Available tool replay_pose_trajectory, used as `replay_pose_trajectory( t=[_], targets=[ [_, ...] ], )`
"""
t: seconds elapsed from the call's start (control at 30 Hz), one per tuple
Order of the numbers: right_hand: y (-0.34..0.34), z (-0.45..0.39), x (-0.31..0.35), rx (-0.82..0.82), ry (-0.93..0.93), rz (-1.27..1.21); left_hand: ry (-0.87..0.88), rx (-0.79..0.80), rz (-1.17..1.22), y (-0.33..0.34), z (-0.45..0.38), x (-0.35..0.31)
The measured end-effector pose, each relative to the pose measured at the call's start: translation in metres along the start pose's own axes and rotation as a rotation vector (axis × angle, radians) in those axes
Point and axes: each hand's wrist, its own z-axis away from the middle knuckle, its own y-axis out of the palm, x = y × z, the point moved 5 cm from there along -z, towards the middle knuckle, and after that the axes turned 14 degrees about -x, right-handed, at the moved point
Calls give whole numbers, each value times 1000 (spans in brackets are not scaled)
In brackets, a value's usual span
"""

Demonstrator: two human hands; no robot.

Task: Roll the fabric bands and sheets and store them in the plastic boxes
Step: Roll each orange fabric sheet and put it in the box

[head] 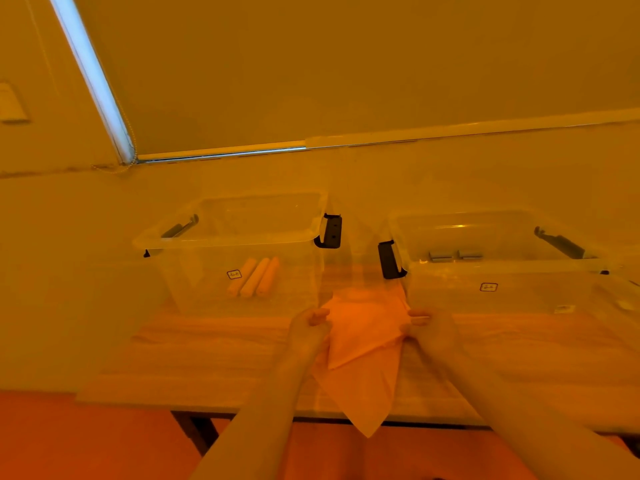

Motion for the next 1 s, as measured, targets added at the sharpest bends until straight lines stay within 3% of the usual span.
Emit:
replay_pose_trajectory(
  t=[0.17, 0.53, 0.8, 1.0],
  targets=[
    [-3, -3, -3, -23, -1, -36, -90, 1, 105, 2, -2, 10],
    [-6, 1, 7, 12, -177, -138, 79, 43, -245, 7, -2, 11],
    [-7, 2, 21, 97, -151, -283, 95, 78, -77, -3, 3, 1],
    [-2, 12, 24, 263, -114, -164, 84, 110, 52, -2, 9, -7]
  ],
)
